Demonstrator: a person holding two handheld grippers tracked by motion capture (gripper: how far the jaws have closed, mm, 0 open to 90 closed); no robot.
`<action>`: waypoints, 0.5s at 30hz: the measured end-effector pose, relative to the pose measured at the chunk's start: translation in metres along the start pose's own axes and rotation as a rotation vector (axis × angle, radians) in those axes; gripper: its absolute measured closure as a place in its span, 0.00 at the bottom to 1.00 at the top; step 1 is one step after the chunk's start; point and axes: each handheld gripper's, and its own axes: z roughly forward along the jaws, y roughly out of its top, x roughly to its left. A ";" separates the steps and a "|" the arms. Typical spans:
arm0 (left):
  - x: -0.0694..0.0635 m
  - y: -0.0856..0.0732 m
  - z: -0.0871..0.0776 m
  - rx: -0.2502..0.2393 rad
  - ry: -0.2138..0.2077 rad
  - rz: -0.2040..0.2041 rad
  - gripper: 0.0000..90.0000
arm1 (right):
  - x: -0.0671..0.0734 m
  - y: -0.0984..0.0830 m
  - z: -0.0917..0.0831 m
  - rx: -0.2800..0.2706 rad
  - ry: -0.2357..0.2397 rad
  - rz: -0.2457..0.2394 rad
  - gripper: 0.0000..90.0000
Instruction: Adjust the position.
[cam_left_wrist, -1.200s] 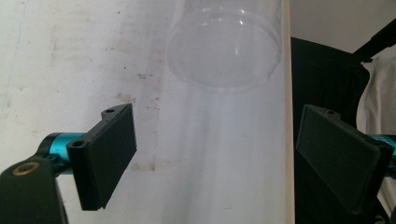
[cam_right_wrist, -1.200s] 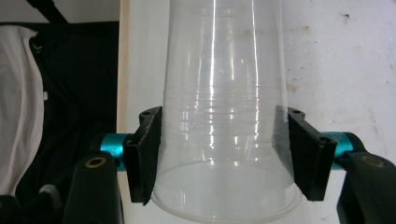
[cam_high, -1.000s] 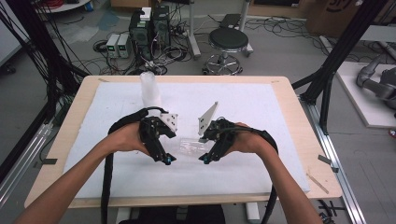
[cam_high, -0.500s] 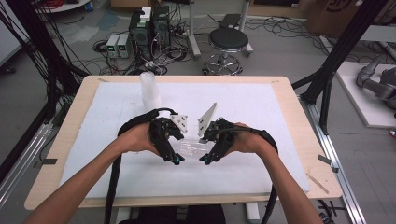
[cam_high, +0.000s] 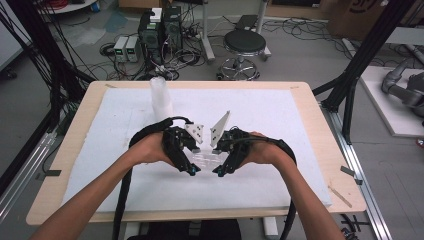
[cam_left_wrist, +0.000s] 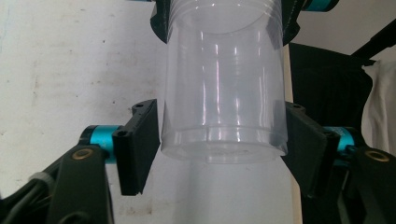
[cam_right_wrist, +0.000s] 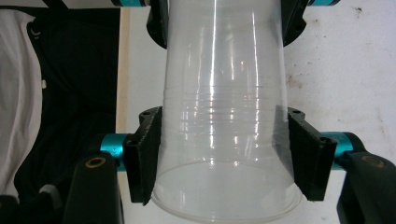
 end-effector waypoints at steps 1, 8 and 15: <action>0.000 0.000 0.000 -0.002 -0.001 0.001 0.39 | 0.000 0.000 0.000 0.000 0.000 0.001 0.39; 0.000 0.000 0.002 0.002 -0.001 0.011 0.46 | -0.001 0.000 0.001 0.008 -0.006 0.000 0.39; -0.001 0.000 0.001 0.001 -0.007 0.011 0.46 | -0.002 -0.001 0.004 -0.009 0.006 0.001 0.23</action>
